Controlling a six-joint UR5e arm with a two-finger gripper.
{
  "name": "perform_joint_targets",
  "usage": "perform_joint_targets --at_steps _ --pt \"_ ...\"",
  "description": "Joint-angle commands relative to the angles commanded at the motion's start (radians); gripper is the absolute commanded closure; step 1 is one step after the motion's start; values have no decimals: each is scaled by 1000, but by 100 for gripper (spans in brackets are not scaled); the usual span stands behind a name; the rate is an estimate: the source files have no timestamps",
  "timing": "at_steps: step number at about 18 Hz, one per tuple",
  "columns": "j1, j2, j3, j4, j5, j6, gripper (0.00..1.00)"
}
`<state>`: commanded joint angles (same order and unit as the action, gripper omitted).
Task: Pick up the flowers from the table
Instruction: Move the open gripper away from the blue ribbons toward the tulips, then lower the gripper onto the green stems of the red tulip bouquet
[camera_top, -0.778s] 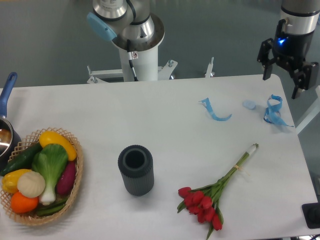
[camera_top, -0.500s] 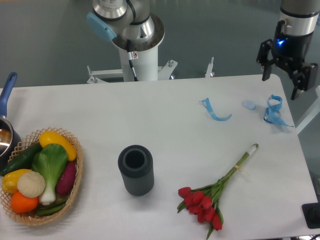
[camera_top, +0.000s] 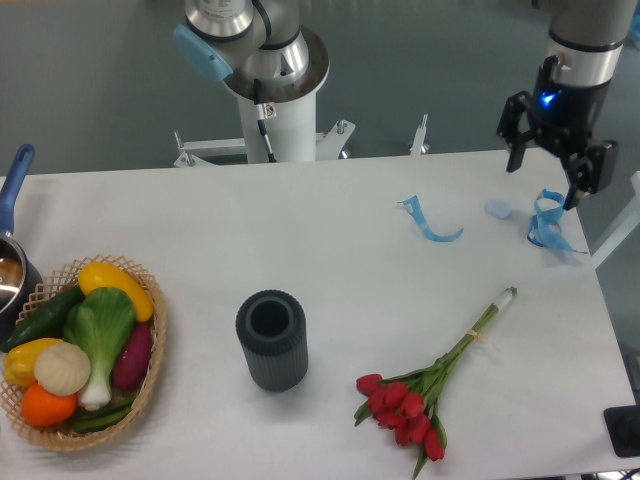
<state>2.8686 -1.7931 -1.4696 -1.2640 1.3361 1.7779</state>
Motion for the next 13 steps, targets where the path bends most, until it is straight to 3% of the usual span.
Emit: perform_joint_targets --at_steps 6,9,13 --pt "-31 -68 0 5 2 -91 0" --pt "-60 -120 -2 80 2 -110 0" --pt "-92 -192 17 86 3 -132 0"
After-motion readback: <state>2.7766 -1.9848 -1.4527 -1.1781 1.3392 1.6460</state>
